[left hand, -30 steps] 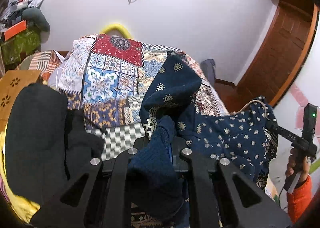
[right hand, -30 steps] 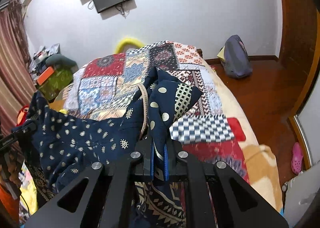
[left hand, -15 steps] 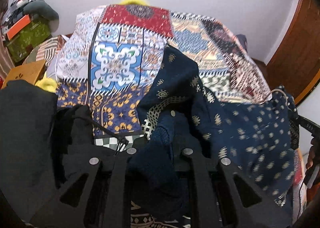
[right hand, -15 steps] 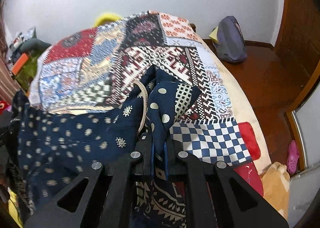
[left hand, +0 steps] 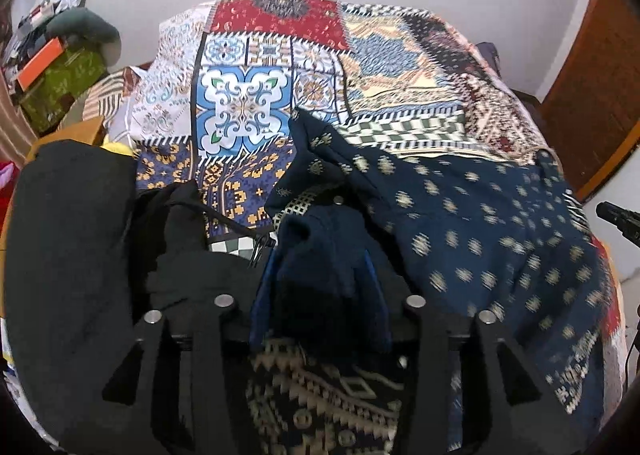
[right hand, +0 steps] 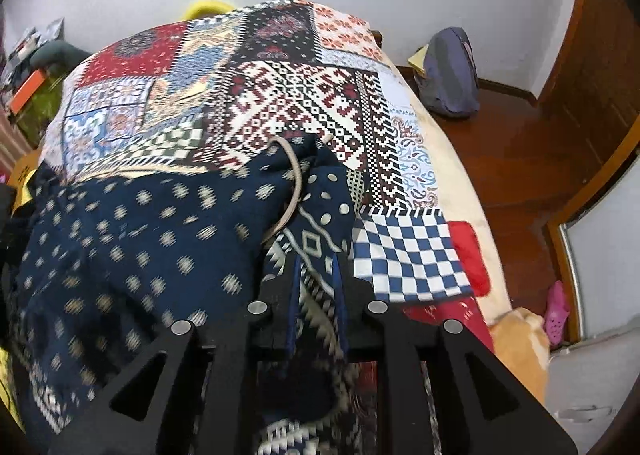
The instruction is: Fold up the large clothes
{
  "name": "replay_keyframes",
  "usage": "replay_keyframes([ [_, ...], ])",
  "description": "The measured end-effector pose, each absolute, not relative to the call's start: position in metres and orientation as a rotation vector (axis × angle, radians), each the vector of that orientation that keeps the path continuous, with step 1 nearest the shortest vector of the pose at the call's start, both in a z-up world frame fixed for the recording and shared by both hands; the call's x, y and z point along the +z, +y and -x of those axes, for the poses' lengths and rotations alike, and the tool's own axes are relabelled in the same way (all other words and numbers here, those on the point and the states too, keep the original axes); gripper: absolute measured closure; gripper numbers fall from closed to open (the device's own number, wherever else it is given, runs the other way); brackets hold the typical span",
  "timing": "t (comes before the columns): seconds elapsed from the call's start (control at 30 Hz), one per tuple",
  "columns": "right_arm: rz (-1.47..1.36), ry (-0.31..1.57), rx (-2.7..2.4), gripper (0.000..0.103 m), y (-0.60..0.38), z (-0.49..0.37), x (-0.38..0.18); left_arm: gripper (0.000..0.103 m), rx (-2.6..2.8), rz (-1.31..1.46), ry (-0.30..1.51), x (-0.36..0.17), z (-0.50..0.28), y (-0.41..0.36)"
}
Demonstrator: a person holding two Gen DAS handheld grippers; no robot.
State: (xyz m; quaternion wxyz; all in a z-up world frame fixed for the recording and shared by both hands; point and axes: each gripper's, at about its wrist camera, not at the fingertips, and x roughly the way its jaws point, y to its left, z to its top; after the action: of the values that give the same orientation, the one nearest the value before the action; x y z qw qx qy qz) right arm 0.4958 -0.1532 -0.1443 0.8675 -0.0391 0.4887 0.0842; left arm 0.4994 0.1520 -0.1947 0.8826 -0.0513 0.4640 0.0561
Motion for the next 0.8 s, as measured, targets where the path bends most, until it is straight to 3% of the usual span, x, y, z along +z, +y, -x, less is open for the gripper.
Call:
replay_keyframes([
  [0.13,0.117,0.97,0.186,0.063,-0.151,-0.468,-0.117,0.05,0.078,0.076,0.935,-0.166,-0.471,0.14],
  [0.33,0.124,0.869,0.213,0.04,-0.15,-0.412,-0.07,0.035,0.021,0.061,0.884,-0.13,-0.415,0.124],
  [0.47,0.1,0.835,0.235,0.033,-0.151,-0.38,-0.052,0.033,0.012,0.052,0.868,-0.12,-0.377,0.117],
  [0.8,0.121,0.876,0.268,0.032,-0.167,-0.311,-0.062,0.032,-0.024,0.081,0.951,-0.151,-0.301,0.112],
])
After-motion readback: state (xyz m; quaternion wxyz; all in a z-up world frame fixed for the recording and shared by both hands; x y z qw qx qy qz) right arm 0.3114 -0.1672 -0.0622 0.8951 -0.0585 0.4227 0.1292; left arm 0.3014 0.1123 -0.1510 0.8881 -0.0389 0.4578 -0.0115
